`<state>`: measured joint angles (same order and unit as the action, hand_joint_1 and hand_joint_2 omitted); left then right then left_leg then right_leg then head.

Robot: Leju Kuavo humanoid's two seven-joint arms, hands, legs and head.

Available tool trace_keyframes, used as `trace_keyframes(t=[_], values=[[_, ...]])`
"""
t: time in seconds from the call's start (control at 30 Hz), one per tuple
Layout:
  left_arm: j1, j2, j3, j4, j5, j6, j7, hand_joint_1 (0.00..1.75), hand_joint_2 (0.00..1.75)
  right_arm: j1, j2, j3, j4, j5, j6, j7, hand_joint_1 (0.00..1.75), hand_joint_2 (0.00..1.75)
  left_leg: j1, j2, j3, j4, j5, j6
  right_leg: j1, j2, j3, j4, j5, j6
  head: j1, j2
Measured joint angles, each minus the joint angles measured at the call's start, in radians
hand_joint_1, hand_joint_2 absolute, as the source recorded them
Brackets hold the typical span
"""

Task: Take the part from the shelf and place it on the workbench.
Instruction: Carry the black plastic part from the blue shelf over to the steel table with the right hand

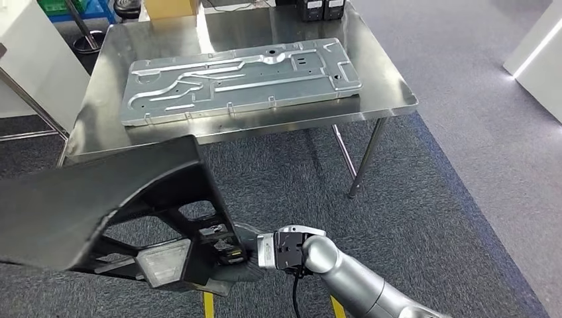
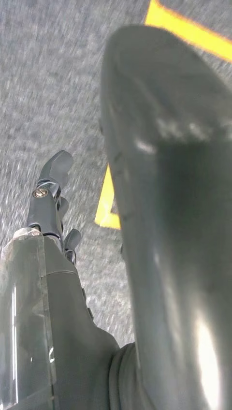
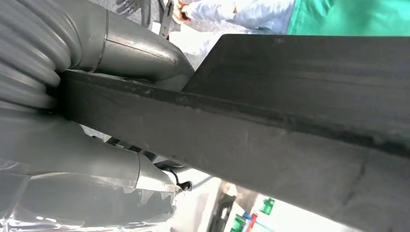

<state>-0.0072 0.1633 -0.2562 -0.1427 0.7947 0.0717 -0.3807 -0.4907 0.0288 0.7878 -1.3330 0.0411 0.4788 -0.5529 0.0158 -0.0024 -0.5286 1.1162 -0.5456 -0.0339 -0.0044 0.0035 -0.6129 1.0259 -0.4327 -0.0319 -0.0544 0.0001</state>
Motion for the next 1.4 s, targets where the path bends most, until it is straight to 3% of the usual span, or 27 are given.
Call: trace_keyframes(t=[0.1, 0.13, 0.17, 0.23, 0.27, 0.33, 0.43, 0.5, 0.6, 0.63, 0.67, 0.7, 0.73, 0.77, 0.83, 0.93, 1.0, 1.1, 1.13, 1.17, 1.2, 1.27, 1.3, 1.37, 1.4], values=[[0.000, 0.001, -0.001, 0.000, -0.001, -0.002, 0.000, 0.00, 0.00, 0.001, 0.001, 0.002, 0.001, 0.000, 0.000, 0.001, 1.73, 1.75, 0.000, 0.000, -0.115, 0.167, -0.063, -0.007, 0.007, 0.002, 0.019, -0.001, -0.019, -0.009, 0.000, 0.000], [0.002, 0.002, -0.002, 0.000, -0.002, -0.002, 0.000, 0.00, 0.00, 0.002, 0.001, 0.003, 0.001, 0.000, 0.000, 0.001, 1.73, 1.75, 0.000, 0.000, -0.136, 0.177, -0.057, -0.007, 0.010, 0.004, 0.026, -0.001, -0.026, -0.011, 0.000, 0.000], [0.004, 0.002, -0.002, 0.000, -0.002, -0.002, 0.000, 0.00, 0.00, 0.003, 0.001, 0.004, 0.002, 0.000, 0.000, 0.001, 1.73, 1.75, 0.000, 0.000, -0.141, 0.154, -0.028, -0.005, 0.012, 0.006, 0.036, -0.001, -0.033, -0.011, -0.001, 0.000], [0.006, 0.003, -0.002, 0.000, -0.002, -0.003, 0.000, 0.00, 0.00, 0.003, 0.001, 0.006, 0.001, 0.000, 0.000, 0.002, 1.73, 1.75, -0.005, 0.000, -0.112, 0.035, 0.068, 0.009, 0.016, 0.009, 0.058, -0.001, -0.049, -0.010, 0.000, 0.000], [0.006, 0.004, -0.002, 0.000, -0.002, -0.003, 0.000, 0.00, 0.00, 0.003, 0.001, 0.007, 0.002, 0.000, 0.000, 0.002, 1.73, 1.75, -0.010, 0.001, -0.098, -0.022, 0.094, 0.017, 0.018, 0.009, 0.066, -0.001, -0.056, -0.008, 0.000, 0.000], [0.006, 0.008, -0.002, 0.001, -0.002, -0.003, 0.000, 0.00, 0.00, 0.004, 0.001, 0.010, 0.003, 0.000, -0.001, 0.002, 1.73, 1.75, -0.019, 0.001, -0.085, -0.082, 0.109, 0.031, 0.019, 0.009, 0.073, 0.001, -0.065, 0.000, 0.001, 0.000], [0.008, 0.010, -0.003, 0.001, -0.002, -0.003, -0.002, 0.00, 0.00, 0.004, 0.001, 0.012, 0.003, 0.001, -0.002, 0.001, 1.73, 1.75, -0.016, 0.001, -0.063, -0.106, 0.113, 0.044, 0.021, 0.008, 0.077, 0.022, -0.070, 0.017, 0.003, 0.000], [0.008, 0.009, -0.004, 0.001, -0.002, -0.004, -0.003, 0.00, 0.00, 0.002, 0.000, 0.012, 0.003, 0.000, -0.004, 0.000, 1.73, 1.75, -0.010, 0.002, -0.040, -0.114, 0.110, 0.051, 0.017, 0.006, 0.047, 0.086, -0.096, 0.030, 0.006, 0.000], [0.007, 0.009, -0.006, 0.001, -0.002, -0.007, -0.005, 0.00, 0.00, 0.006, -0.003, 0.012, 0.003, 0.000, -0.005, -0.001, 1.73, 1.75, -0.008, 0.001, -0.026, -0.116, 0.096, 0.055, 0.003, 0.004, -0.069, 0.254, -0.160, 0.045, 0.008, 0.000], [0.007, 0.009, -0.007, 0.001, -0.003, -0.008, -0.005, 0.00, 0.00, 0.009, -0.006, 0.012, 0.003, 0.000, -0.005, -0.001, 1.73, 1.75, -0.006, 0.000, -0.020, -0.116, 0.089, 0.053, -0.002, 0.003, -0.098, 0.278, -0.158, 0.048, 0.008, 0.000], [0.008, 0.008, -0.008, 0.001, -0.003, -0.009, -0.006, 0.00, 0.00, 0.010, -0.008, 0.012, 0.003, 0.000, -0.005, -0.001, 1.73, 1.75, -0.004, -0.001, -0.011, -0.115, 0.082, 0.049, -0.006, 0.002, -0.108, 0.266, -0.136, 0.052, 0.008, 0.000], [0.008, 0.008, -0.009, 0.001, -0.003, -0.010, -0.006, 0.00, 0.00, 0.011, -0.009, 0.012, 0.003, 0.000, -0.006, -0.001, 1.73, 1.75, -0.001, -0.002, 0.001, -0.115, 0.073, 0.045, -0.009, 0.001, -0.099, 0.218, -0.093, 0.054, 0.008, 0.000], [0.008, 0.008, -0.010, 0.001, -0.004, -0.011, -0.007, 0.00, 0.00, 0.011, -0.011, 0.012, 0.003, 0.000, -0.006, -0.001, 1.73, 1.75, 0.001, -0.002, 0.011, -0.115, 0.064, 0.039, -0.013, -0.001, -0.078, 0.148, -0.041, 0.056, 0.008, 0.000], [0.008, 0.008, -0.011, 0.001, -0.004, -0.012, -0.008, 0.00, 0.00, 0.011, -0.013, 0.012, 0.003, 0.000, -0.007, -0.001, 1.73, 1.75, 0.002, -0.003, 0.022, -0.114, 0.054, 0.032, -0.013, -0.003, -0.057, 0.085, -0.009, 0.055, 0.008, 0.000], [0.006, 0.010, -0.014, 0.001, -0.005, -0.013, -0.010, 0.00, 0.00, 0.012, -0.017, 0.012, 0.002, 0.000, -0.009, -0.001, 1.73, 1.75, 0.002, -0.003, 0.034, -0.114, 0.040, 0.017, -0.010, -0.005, -0.035, 0.018, 0.010, 0.047, 0.008, 0.000], [0.004, 0.011, -0.020, 0.002, -0.006, -0.014, -0.011, 0.00, 0.00, 0.014, -0.019, 0.012, -0.004, 0.000, -0.012, -0.001, 1.73, 1.75, 0.002, -0.002, 0.042, -0.097, 0.037, -0.003, -0.008, -0.001, -0.021, 0.011, 0.009, 0.022, 0.007, 0.000], [0.002, 0.011, -0.022, 0.002, -0.006, -0.015, -0.012, 0.00, 0.00, 0.013, -0.018, 0.012, -0.008, 0.000, -0.012, -0.002, 1.73, 1.75, 0.005, -0.001, 0.007, -0.026, 0.021, -0.009, -0.008, 0.000, -0.003, 0.007, 0.001, 0.007, 0.007, 0.000], [0.001, 0.011, -0.024, 0.002, -0.003, -0.015, -0.014, 0.00, 0.00, 0.015, -0.017, 0.012, -0.010, 0.001, -0.012, -0.002, 1.73, 1.75, 0.005, 0.000, -0.113, 0.154, -0.051, -0.013, -0.002, 0.001, 0.015, 0.006, -0.018, -0.005, 0.006, 0.000], [0.002, 0.011, -0.024, 0.002, -0.001, -0.015, -0.014, 0.00, 0.00, 0.016, -0.017, 0.012, -0.010, 0.002, -0.012, -0.001, 1.73, 1.75, 0.005, 0.000, -0.141, 0.179, -0.061, -0.012, 0.002, 0.002, 0.022, 0.006, -0.025, -0.007, 0.006, 0.000], [0.003, 0.011, -0.025, 0.002, 0.000, -0.015, -0.014, 0.00, 0.00, 0.018, -0.017, 0.012, -0.010, 0.002, -0.012, -0.001, 1.73, 1.75, 0.005, 0.000, -0.153, 0.172, -0.050, -0.010, 0.005, 0.004, 0.031, 0.006, -0.032, -0.009, 0.006, 0.000], [0.004, 0.012, -0.025, 0.002, 0.002, -0.015, -0.015, 0.00, 0.00, 0.018, -0.017, 0.012, -0.010, 0.005, -0.012, -0.001, 1.73, 1.75, 0.003, 0.000, -0.149, 0.131, -0.017, -0.004, 0.008, 0.006, 0.042, 0.006, -0.039, -0.009, 0.006, 0.000], [0.006, 0.015, -0.025, 0.002, 0.003, -0.015, -0.016, 0.00, 0.00, 0.016, -0.016, 0.013, -0.010, 0.020, -0.014, -0.001, 1.73, 1.75, -0.007, 0.016, -0.115, 0.001, 0.074, 0.018, 0.014, 0.003, 0.063, 0.006, -0.055, -0.009, 0.007, 0.000], [0.005, 0.017, -0.026, 0.002, 0.004, -0.015, -0.016, 0.00, 0.00, 0.015, -0.017, 0.016, -0.010, 0.030, -0.017, -0.002, 1.73, 1.75, -0.014, 0.028, -0.102, -0.047, 0.096, 0.027, 0.015, 0.000, 0.070, 0.006, -0.062, -0.007, 0.006, 0.000], [0.000, 0.021, -0.026, 0.002, 0.004, -0.014, -0.017, 0.00, 0.00, 0.014, -0.018, 0.024, -0.012, 0.048, -0.023, -0.002, 1.73, 1.75, -0.025, 0.042, -0.092, -0.088, 0.104, 0.041, 0.014, -0.008, 0.078, 0.010, -0.069, 0.004, 0.006, 0.000], [-0.002, 0.021, -0.027, 0.002, 0.004, -0.015, -0.018, 0.00, 0.00, 0.013, -0.018, 0.028, -0.013, 0.053, -0.026, -0.002, 1.73, 1.75, -0.025, 0.036, -0.085, -0.095, 0.103, 0.044, 0.013, -0.012, 0.081, 0.014, -0.069, 0.010, 0.006, 0.000]])
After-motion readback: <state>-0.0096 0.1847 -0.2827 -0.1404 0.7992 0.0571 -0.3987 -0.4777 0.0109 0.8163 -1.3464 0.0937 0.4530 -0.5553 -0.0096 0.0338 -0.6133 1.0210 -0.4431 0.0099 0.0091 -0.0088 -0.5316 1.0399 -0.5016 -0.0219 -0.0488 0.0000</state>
